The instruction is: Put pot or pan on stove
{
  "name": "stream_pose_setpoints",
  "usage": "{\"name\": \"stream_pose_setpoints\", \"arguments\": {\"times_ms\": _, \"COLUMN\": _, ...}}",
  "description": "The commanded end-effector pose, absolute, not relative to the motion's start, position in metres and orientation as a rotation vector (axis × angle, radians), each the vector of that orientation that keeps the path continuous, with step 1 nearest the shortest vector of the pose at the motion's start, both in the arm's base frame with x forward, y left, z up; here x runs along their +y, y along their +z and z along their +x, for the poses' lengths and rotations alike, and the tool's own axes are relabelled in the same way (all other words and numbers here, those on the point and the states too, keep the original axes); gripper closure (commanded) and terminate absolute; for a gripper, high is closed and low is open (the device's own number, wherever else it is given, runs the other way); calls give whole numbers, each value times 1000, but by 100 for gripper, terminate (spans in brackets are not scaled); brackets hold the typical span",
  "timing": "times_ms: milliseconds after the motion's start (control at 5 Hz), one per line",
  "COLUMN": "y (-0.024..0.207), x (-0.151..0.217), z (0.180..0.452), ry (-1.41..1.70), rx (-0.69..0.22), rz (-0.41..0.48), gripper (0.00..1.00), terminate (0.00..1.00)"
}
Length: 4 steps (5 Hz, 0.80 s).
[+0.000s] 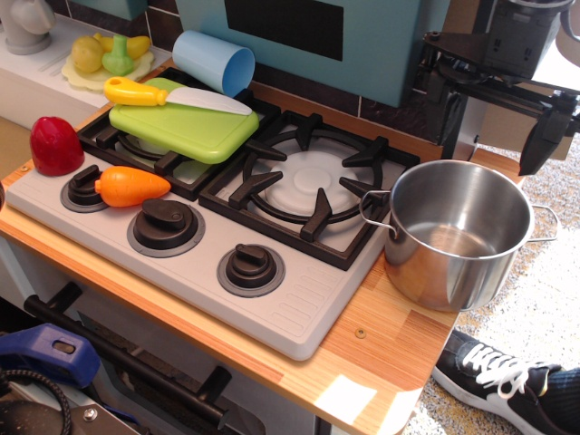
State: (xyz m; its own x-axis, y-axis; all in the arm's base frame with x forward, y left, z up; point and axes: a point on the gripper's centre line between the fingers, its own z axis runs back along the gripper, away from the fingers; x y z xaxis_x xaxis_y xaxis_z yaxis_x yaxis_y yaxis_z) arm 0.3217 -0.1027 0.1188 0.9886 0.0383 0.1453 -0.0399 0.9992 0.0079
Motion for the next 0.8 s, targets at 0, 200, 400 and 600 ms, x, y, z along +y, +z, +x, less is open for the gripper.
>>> {"name": "stream_pose_setpoints", "arguments": {"times_ms": 0, "y": 119, "x": -103, "z": 322, "ry": 39, "rx": -146, "rz": 11, "gripper": 0, "terminate": 0}}
{"name": "stream_pose_setpoints", "arguments": {"times_ms": 200, "y": 115, "x": -109, "z": 306, "ry": -76, "rx": -161, "rz": 57, "gripper": 0, "terminate": 0}}
{"name": "stream_pose_setpoints", "arguments": {"times_ms": 400, "y": 110, "x": -111, "z": 298, "ry": -196, "rx": -184, "rz": 51, "gripper": 0, "terminate": 0}}
{"name": "stream_pose_setpoints", "arguments": {"times_ms": 600, "y": 99, "x": -114, "z": 289, "ry": -266, "rx": -208, "rz": 28, "gripper": 0, "terminate": 0}}
